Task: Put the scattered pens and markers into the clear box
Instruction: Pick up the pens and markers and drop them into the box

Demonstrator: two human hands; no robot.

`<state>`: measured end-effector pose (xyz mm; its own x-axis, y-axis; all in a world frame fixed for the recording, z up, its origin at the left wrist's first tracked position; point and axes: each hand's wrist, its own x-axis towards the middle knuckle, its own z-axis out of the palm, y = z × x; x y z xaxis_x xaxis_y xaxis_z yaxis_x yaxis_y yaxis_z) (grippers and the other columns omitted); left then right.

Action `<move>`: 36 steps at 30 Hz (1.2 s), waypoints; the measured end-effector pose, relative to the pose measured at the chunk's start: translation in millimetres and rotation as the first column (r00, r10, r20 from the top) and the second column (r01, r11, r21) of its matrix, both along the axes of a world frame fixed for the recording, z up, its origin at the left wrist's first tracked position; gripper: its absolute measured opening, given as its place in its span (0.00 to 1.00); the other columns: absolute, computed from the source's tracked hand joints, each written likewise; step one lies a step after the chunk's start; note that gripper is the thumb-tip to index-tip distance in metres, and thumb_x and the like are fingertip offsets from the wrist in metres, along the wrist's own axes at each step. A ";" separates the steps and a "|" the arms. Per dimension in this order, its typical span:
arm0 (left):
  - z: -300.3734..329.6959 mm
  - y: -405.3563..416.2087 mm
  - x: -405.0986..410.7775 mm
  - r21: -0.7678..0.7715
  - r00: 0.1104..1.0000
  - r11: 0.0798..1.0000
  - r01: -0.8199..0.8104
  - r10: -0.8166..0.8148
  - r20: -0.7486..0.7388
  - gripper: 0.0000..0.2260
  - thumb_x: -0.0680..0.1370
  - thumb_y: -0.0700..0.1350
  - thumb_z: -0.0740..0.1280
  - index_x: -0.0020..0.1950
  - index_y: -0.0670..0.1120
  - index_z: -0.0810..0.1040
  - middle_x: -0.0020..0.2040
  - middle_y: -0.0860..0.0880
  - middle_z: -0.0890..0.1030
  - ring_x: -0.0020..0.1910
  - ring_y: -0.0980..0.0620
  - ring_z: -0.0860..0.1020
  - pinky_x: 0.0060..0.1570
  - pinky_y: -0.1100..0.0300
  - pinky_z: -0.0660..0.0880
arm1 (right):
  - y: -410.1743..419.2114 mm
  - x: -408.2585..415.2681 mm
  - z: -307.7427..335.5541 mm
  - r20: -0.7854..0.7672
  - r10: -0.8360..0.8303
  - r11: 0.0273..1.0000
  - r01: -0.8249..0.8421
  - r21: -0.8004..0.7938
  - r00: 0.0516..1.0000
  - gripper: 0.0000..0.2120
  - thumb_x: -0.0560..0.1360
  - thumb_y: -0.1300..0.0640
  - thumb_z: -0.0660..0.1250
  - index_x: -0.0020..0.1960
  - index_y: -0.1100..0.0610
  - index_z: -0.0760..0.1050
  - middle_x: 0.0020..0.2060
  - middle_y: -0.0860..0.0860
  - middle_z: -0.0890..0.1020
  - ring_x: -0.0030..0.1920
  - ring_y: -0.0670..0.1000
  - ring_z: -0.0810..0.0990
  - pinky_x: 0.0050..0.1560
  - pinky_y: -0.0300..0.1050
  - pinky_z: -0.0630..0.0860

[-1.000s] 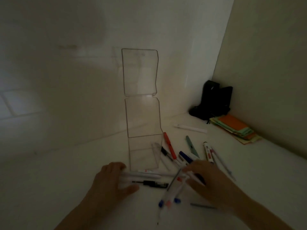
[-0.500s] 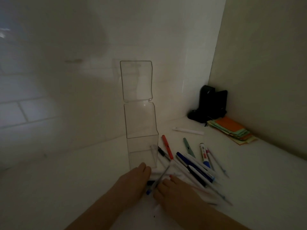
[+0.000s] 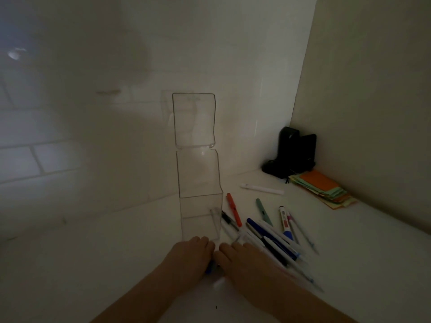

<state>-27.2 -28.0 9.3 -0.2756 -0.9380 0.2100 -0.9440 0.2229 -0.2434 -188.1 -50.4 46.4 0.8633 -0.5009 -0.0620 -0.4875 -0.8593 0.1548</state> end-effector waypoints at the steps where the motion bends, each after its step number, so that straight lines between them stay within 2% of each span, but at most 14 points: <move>1: -2.1 1.6 3.1 0.022 1.000 1.000 -0.012 0.012 0.017 0.08 0.61 0.56 0.58 0.31 0.54 0.71 0.25 0.55 0.75 0.21 0.59 0.72 0.15 0.69 0.61 | -0.5 1.0 0.8 -0.049 0.012 1.000 -0.012 0.001 0.999 0.17 0.78 0.60 0.55 0.66 0.60 0.62 0.61 0.60 0.70 0.57 0.60 0.71 0.56 0.54 0.69; 5: -1.6 17.2 17.1 0.069 0.996 0.997 -0.024 0.030 -0.088 0.09 0.65 0.52 0.60 0.42 0.50 0.72 0.32 0.53 0.80 0.26 0.55 0.78 0.20 0.65 0.67 | -1.5 3.3 3.7 -0.204 0.065 0.997 -0.056 0.047 0.977 0.20 0.77 0.62 0.58 0.68 0.62 0.61 0.65 0.62 0.67 0.59 0.62 0.70 0.56 0.55 0.70; 7: 7.0 27.2 23.1 0.061 0.980 0.992 -0.108 0.116 -0.162 0.14 0.70 0.52 0.64 0.53 0.47 0.73 0.46 0.48 0.82 0.41 0.51 0.81 0.35 0.62 0.74 | -0.6 5.5 6.0 -0.251 0.070 0.995 -0.049 0.090 0.966 0.20 0.78 0.62 0.57 0.68 0.63 0.61 0.66 0.63 0.66 0.60 0.62 0.70 0.58 0.56 0.70; 9: 14.5 35.0 30.8 0.162 0.936 0.972 -0.169 0.210 -0.284 0.18 0.76 0.50 0.59 0.64 0.47 0.66 0.60 0.45 0.77 0.57 0.46 0.76 0.53 0.58 0.72 | -4.7 6.4 3.2 -0.290 0.064 0.996 -0.043 0.078 0.955 0.19 0.78 0.61 0.56 0.68 0.63 0.63 0.66 0.63 0.67 0.60 0.63 0.69 0.59 0.57 0.69; 12: 36.5 46.2 39.2 0.292 0.849 0.953 -0.087 0.224 -0.478 0.09 0.78 0.48 0.55 0.57 0.53 0.67 0.51 0.49 0.78 0.51 0.49 0.76 0.45 0.57 0.69 | -7.8 2.6 1.5 -0.285 0.154 0.988 -0.143 0.060 0.946 0.16 0.78 0.61 0.58 0.64 0.64 0.67 0.62 0.62 0.72 0.60 0.61 0.70 0.60 0.55 0.69; 15: 66.6 48.8 35.9 0.140 0.553 0.987 0.084 0.071 -0.830 0.05 0.78 0.50 0.57 0.45 0.58 0.71 0.30 0.57 0.74 0.31 0.57 0.70 0.34 0.61 0.67 | -13.7 -8.8 4.3 -0.151 0.196 0.976 -0.208 -0.067 0.969 0.14 0.69 0.52 0.71 0.53 0.55 0.78 0.49 0.51 0.83 0.51 0.51 0.80 0.52 0.42 0.76; 18: 103.5 35.1 23.0 -0.093 0.217 0.994 0.062 -0.104 -0.971 0.08 0.79 0.45 0.57 0.43 0.54 0.74 0.28 0.59 0.74 0.30 0.60 0.69 0.35 0.71 0.68 | -16.6 -7.0 12.7 -0.124 0.049 0.998 -0.042 0.055 0.991 0.18 0.76 0.60 0.61 0.66 0.57 0.69 0.66 0.57 0.74 0.68 0.56 0.69 0.68 0.48 0.65; 21: 135.8 10.4 15.8 -0.207 0.075 0.977 0.045 -0.210 -0.975 0.09 0.78 0.43 0.57 0.42 0.54 0.74 0.32 0.60 0.78 0.36 0.63 0.74 0.40 0.74 0.69 | -15.2 -5.1 28.8 0.144 -0.197 0.972 0.174 0.159 0.970 0.09 0.77 0.59 0.59 0.56 0.53 0.71 0.59 0.53 0.76 0.58 0.52 0.75 0.56 0.42 0.73; 23: 146.3 -7.5 15.3 -0.218 0.006 0.975 0.042 -0.218 -0.976 0.09 0.78 0.44 0.58 0.43 0.54 0.75 0.36 0.60 0.80 0.40 0.66 0.76 0.45 0.70 0.70 | -13.3 -11.6 50.4 0.406 -0.366 0.923 0.271 0.273 0.837 0.10 0.78 0.57 0.58 0.57 0.46 0.68 0.56 0.48 0.78 0.47 0.43 0.75 0.47 0.30 0.72; 25: 147.4 -23.4 15.0 -0.213 -0.030 0.976 0.038 -0.212 -0.977 0.09 0.78 0.41 0.59 0.43 0.53 0.75 0.40 0.58 0.80 0.43 0.69 0.77 0.51 0.67 0.68 | -10.4 -16.8 78.1 0.713 -0.398 0.914 0.179 0.365 0.578 0.08 0.79 0.54 0.55 0.52 0.42 0.68 0.50 0.45 0.81 0.41 0.38 0.77 0.38 0.26 0.72; 27: 143.7 -35.4 16.4 -0.178 -0.074 0.983 0.034 -0.175 -0.982 0.10 0.78 0.40 0.59 0.42 0.52 0.75 0.44 0.55 0.81 0.46 0.67 0.78 0.57 0.63 0.67 | -15.9 -21.1 100.2 0.906 -0.310 0.948 0.020 0.318 0.289 0.08 0.79 0.57 0.56 0.48 0.45 0.70 0.44 0.41 0.80 0.42 0.32 0.78 0.40 0.22 0.73; 30: 135.4 -44.7 21.9 -0.038 -0.034 0.999 0.020 -0.037 -0.999 0.12 0.77 0.39 0.62 0.40 0.54 0.78 0.49 0.49 0.80 0.51 0.53 0.77 0.55 0.60 0.69 | -30.2 -11.7 120.6 0.944 -0.331 0.934 -0.136 0.329 0.011 0.07 0.79 0.59 0.57 0.52 0.60 0.73 0.45 0.46 0.81 0.47 0.37 0.81 0.47 0.25 0.76; 33: 130.0 -44.7 21.4 0.125 0.078 0.992 0.005 0.124 -0.989 0.10 0.74 0.37 0.64 0.40 0.52 0.77 0.43 0.48 0.79 0.43 0.50 0.74 0.41 0.63 0.69 | -36.9 12.3 126.1 0.911 -0.408 0.899 -0.150 0.412 0.063 0.06 0.78 0.57 0.58 0.48 0.54 0.73 0.44 0.49 0.82 0.46 0.46 0.82 0.48 0.39 0.81; 36: 130.3 -42.3 16.2 0.117 0.088 0.993 0.012 0.116 -0.989 0.08 0.72 0.35 0.66 0.39 0.48 0.76 0.38 0.48 0.77 0.43 0.49 0.75 0.49 0.56 0.71 | -49.3 37.1 114.5 0.855 -0.465 0.876 -0.023 0.482 0.229 0.06 0.78 0.57 0.58 0.50 0.58 0.71 0.45 0.54 0.82 0.46 0.52 0.82 0.50 0.52 0.81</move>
